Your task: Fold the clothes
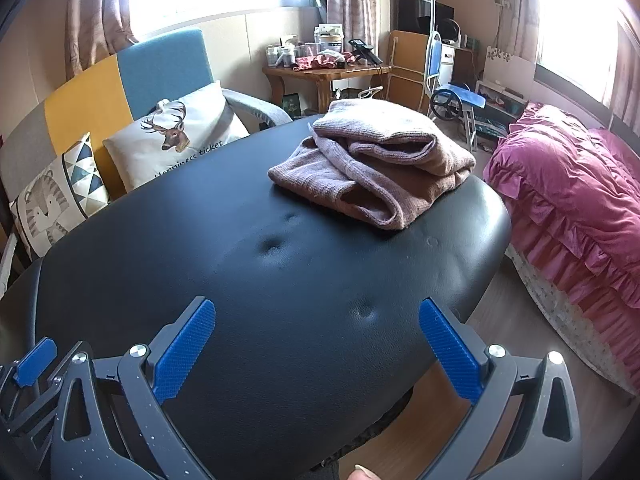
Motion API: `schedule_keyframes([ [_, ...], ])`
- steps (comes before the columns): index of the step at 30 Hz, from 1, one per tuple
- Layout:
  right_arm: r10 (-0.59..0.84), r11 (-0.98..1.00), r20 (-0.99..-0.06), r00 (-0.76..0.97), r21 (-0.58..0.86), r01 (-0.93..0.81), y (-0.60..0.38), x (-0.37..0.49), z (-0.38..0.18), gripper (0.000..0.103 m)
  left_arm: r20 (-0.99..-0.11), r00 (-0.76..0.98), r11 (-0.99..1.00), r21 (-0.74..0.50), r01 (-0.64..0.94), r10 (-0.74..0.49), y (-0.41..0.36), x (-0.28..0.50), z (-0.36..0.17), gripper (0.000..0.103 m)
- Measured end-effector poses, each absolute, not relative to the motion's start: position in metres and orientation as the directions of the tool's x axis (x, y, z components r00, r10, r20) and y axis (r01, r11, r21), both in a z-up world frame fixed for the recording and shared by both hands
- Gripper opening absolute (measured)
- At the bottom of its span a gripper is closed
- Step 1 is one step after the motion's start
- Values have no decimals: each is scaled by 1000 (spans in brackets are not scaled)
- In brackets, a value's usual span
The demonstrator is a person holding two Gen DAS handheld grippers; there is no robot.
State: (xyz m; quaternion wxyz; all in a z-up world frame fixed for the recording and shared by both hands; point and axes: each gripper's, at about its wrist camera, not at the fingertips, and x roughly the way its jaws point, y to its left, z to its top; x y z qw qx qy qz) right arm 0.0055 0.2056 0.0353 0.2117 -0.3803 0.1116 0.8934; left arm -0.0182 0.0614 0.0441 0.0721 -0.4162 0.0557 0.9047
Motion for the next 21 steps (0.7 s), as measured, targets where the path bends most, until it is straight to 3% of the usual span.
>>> schedule_keyframes([
  [21, 276, -886, -734, -620, 57, -461, 214, 4, 32, 103, -771, -634, -983, 64, -169, 59, 68, -19, 43, 50],
])
